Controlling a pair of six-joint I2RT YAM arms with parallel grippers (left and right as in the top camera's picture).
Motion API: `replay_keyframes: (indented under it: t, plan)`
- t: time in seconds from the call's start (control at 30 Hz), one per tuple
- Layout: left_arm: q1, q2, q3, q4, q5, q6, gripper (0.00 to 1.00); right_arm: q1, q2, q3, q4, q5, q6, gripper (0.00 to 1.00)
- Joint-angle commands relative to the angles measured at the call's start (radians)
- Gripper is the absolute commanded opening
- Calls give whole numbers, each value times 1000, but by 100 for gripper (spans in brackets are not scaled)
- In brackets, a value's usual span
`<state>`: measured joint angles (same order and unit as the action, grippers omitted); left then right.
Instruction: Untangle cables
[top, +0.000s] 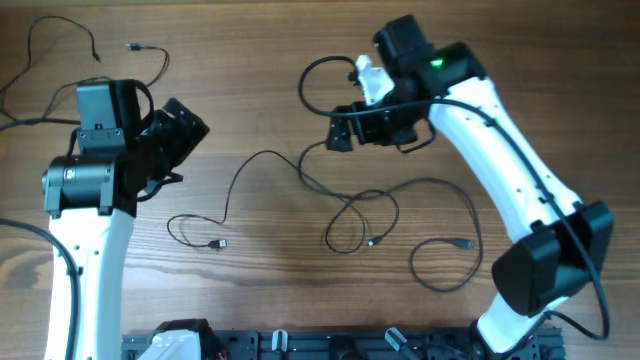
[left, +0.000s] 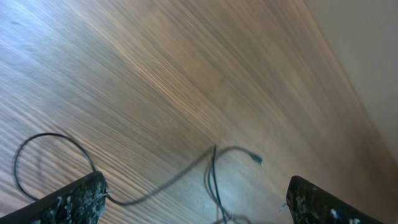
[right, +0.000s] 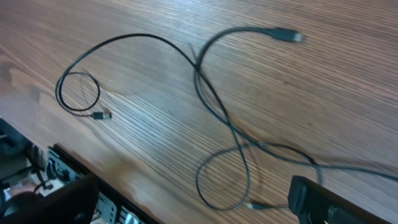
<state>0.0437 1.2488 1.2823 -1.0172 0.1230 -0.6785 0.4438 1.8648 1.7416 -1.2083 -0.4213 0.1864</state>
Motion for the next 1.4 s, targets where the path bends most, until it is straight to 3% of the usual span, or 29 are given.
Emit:
replay_keyframes:
  t: [0.0,0.1,0.27,0.4,0.53,0.7,0.77,0.93,1.07,1.23,1.37]
  plan:
    - [-57,56,1,2,90,191,97,28,25,-2,61,6,140,100]
    - [-129,154,1,35,86,334,100,30,25,-2,83,-5,165,100]
    - [-166,391,1,142,15,340,100,30,25,-2,49,-5,165,100]
    - [-166,517,1,146,218,512,100,30,25,-2,48,-5,158,100]
    - [-166,541,1,172,225,518,98,30,25,-2,48,-5,158,100]
    - [-167,606,-2,175,225,514,74,30,25,-2,47,-5,158,100]
    - [-173,631,-2,178,225,514,74,30,25,-2,44,-5,158,99]
    - [-179,636,-2,207,225,514,58,30,25,-2,45,-5,158,100]
    - [-179,634,-1,212,230,514,4,30,26,-3,47,-4,157,100]
    - [-179,555,84,129,348,514,4,30,26,-3,55,-4,157,100]
    - [-179,387,214,106,562,514,4,30,26,-3,51,7,158,100]
